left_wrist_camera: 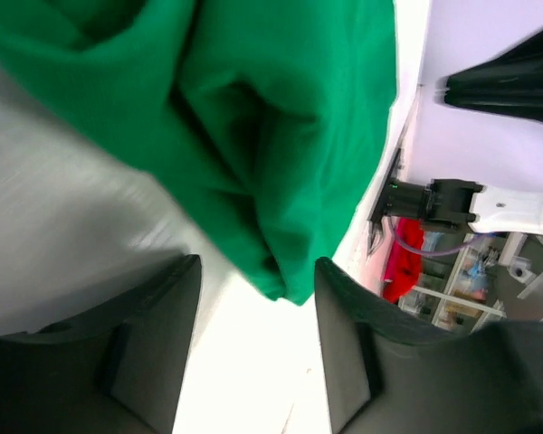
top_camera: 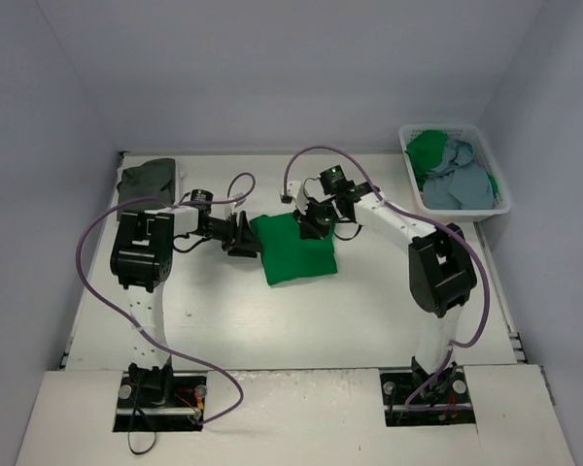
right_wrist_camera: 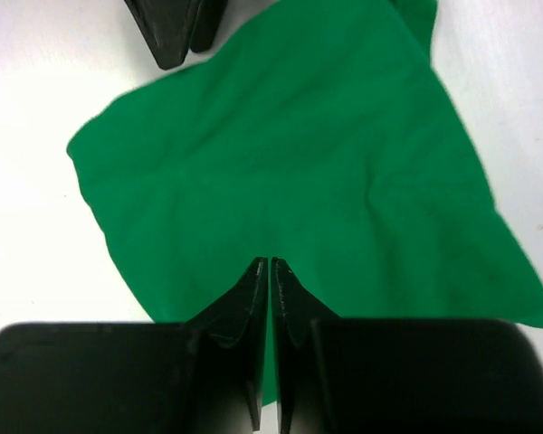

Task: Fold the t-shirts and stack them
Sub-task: Smooth out wrinkles on the folded tshirt, then put the neatly folded tshirt into the corner of the board with the left arm

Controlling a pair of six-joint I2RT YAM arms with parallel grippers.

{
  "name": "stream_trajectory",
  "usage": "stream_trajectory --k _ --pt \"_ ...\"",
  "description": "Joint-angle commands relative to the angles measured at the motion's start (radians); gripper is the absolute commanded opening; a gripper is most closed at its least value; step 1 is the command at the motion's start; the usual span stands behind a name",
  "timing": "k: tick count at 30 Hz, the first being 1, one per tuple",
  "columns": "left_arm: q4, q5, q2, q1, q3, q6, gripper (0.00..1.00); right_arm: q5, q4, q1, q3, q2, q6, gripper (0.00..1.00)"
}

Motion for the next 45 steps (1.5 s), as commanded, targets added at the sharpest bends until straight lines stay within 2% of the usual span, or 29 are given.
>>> stream_trajectory --k 1,10,24,37,40,43,45 --pt "0.022 0.005 0.000 -0.017 0.064 -0.012 0.49 -0.001 0.002 -0.004 -0.018 0.025 -0.028 0.01" --pt "0.072 0.004 0.046 -0.029 0.125 -0.076 0.51 -0.009 0.037 -0.013 -0.016 0.103 -0.027 0.00" --pt "0.135 -0.067 0.011 -0.088 0.001 -0.104 0.54 -0.052 0.057 -0.013 -0.006 0.145 -0.017 0.00" --pt "0.173 -0.099 0.071 -0.164 0.061 -0.163 0.54 -0.073 0.056 -0.013 -0.010 0.140 -0.025 0.00" --pt "0.178 -0.098 0.095 -0.164 0.095 -0.176 0.48 -0.076 0.054 -0.013 -0.015 0.134 -0.033 0.00" --pt "0.170 -0.098 0.102 -0.163 0.121 -0.171 0.35 -0.080 0.054 -0.013 -0.016 0.135 -0.034 0.00" --pt "0.170 -0.101 0.105 -0.163 0.136 -0.173 0.32 -0.083 0.054 -0.013 -0.016 0.137 -0.034 0.00"
